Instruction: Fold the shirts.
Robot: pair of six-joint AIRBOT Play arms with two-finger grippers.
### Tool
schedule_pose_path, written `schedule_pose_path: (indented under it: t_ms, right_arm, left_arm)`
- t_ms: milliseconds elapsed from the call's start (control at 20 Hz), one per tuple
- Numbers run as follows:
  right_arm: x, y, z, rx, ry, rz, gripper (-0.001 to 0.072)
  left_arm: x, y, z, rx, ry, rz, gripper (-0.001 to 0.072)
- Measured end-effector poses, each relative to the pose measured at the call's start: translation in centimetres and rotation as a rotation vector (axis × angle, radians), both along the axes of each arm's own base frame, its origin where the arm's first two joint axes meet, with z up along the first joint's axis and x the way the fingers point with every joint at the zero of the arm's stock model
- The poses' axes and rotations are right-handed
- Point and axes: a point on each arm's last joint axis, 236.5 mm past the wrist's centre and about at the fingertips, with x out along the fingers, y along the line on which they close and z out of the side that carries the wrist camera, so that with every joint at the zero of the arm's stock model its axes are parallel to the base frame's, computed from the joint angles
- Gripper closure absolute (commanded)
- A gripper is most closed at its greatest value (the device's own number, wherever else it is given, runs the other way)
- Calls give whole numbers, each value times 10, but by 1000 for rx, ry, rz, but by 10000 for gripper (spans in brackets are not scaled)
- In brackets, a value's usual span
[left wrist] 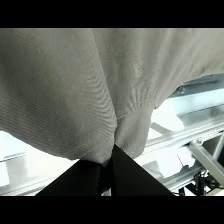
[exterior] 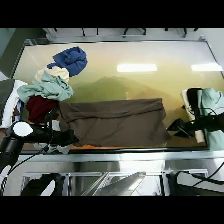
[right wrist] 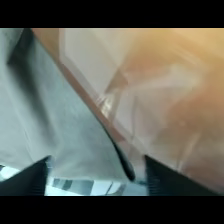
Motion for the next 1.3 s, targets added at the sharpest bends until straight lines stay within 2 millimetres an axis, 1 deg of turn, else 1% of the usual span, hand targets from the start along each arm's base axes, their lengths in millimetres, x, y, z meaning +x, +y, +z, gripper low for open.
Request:
schedule_pose_path:
  t_ms: [150, 250, 300, 350, 400, 450, 550, 650, 800, 950, 1000, 1150, 1300]
  right_arm:
    - [-3, 10, -6, 46, 9, -5, 138]
    - [-10, 16, -10, 66, 28, 1, 141]
    - [-12, 18, -11, 70, 34, 7, 229]
    - [-14, 20, -14, 65, 37, 18, 612]
    - [-17, 20, -19, 50, 39, 31, 691]
    - [-18, 20, -21, 38, 41, 49, 691]
    - [-17, 24, -18, 29, 22, 68, 691]
    - [-21, 19, -8, -16, 9, 80, 691]
    - [-29, 4, 20, -142, -24, 69, 691]
    - [-38, -3, 57, -246, -77, 7, 691]
    - [-40, -4, 70, -276, -107, -20, 691]
    - [-50, 1, 99, -327, -173, -55, 691]
    - [-65, 8, 114, -344, -195, -56, 691]
  left_arm:
    - [-1, 1, -1, 6, 3, -3, 683]
    - [-1, 1, -1, 6, 4, -3, 683]
    - [-1, 1, -1, 6, 4, -4, 682]
    - [-2, 1, -1, 6, 6, -4, 683]
    - [-2, 1, -1, 6, 6, -4, 683]
    - [-2, 1, -1, 6, 6, -4, 683]
    - [-2, 1, -1, 6, 10, -4, 683]
    - [-4, 1, -1, 6, 14, -6, 683]
    - [-10, 3, -2, 15, 28, -32, 683]
    - [-13, 8, -5, 38, 35, -46, 683]
    - [-13, 8, -5, 40, 33, -49, 682]
    - [-15, 10, -6, 47, 37, -57, 683]
    - [-15, 9, 0, 46, 38, -71, 683]
